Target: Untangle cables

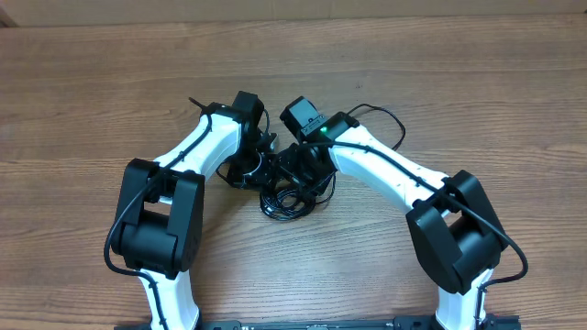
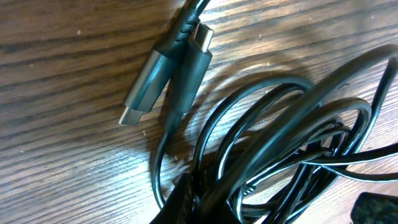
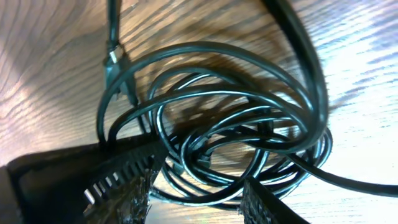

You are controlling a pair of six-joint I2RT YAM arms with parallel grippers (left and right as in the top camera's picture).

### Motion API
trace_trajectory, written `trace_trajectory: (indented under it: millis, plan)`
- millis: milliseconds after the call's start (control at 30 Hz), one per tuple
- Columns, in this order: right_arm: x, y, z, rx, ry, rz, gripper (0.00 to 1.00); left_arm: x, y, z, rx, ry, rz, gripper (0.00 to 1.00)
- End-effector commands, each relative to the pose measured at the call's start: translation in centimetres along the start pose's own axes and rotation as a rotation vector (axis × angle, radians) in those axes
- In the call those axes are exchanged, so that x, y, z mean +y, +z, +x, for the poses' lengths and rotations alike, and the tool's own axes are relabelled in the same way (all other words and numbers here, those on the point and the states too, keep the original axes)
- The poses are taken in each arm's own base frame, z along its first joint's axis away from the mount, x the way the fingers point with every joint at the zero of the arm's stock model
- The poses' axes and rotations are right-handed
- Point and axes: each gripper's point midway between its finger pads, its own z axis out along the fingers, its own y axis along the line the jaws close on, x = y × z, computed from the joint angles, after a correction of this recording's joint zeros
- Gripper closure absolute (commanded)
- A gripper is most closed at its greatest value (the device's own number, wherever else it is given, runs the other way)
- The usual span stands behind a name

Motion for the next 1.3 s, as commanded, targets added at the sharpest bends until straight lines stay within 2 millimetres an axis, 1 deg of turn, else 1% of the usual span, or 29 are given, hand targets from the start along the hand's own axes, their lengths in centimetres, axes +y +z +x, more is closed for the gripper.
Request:
trace_trajectory:
  millis: [0,67,133,267,333,433,533,633,700,867,933,1000,1167,1267]
  plan:
    - [-0.9,1.0,0.4,-0.015,0.086,0.034,0.52,-0.9,0.8,0.6,0.026,0.008,0.011,0.96]
    - [-1.7,1.7,0.5,-0.011,0.139,0.048,0.53,-1.0,0.8,0.6,0.027,0.01,0.01,0.96]
    - [-2.2,2.5,0.4,-0.013,0.159,0.041,0.56,-1.1,0.8,0.6,0.028,0.012,0.01,0.96]
    - [-1.9,3.8,0.1,-0.015,0.142,-0.012,0.63,-1.3,0.9,0.7,0.03,0.02,0.009,0.96]
    - [-1.9,4.1,0.0,-0.013,0.163,-0.021,0.64,-1.5,1.0,0.8,0.032,0.025,0.008,0.96]
    - [-2.2,4.2,-0.1,-0.023,0.181,-0.013,0.64,-1.6,1.1,0.9,0.035,0.029,0.007,0.96]
    - [-2.9,4.1,-1.1,-0.085,0.186,0.016,0.7,-1.8,1.1,1.0,0.04,0.033,0.006,0.96]
    - [-3.7,3.9,-2.1,-0.14,0.194,0.047,0.84,-1.9,1.2,1.0,0.041,0.032,0.005,0.96]
    - [-3.9,3.8,-2.5,-0.146,0.173,0.05,0.96,-1.8,1.2,1.1,0.041,0.028,0.005,0.96]
    - [-4.1,3.4,-3.5,-0.141,0.07,0.049,0.96,-1.8,1.2,1.2,0.047,0.026,0.004,0.96]
    - [-3.5,2.9,-3.4,-0.103,0.0,0.02,0.96,-1.8,1.2,1.3,0.051,0.026,0.003,0.96]
    - [-2.4,1.9,-3.3,-0.051,-0.07,-0.04,0.96,-1.8,1.2,1.3,0.053,0.025,0.003,0.96]
    - [1.0,-2.9,-3.8,-0.004,-0.259,-0.257,0.96,-1.8,1.2,1.4,0.053,0.02,0.002,0.95]
    - [2.3,-5.0,-3.6,0.013,-0.376,-0.367,0.96,-1.8,1.2,1.4,0.052,-0.006,0.001,0.96]
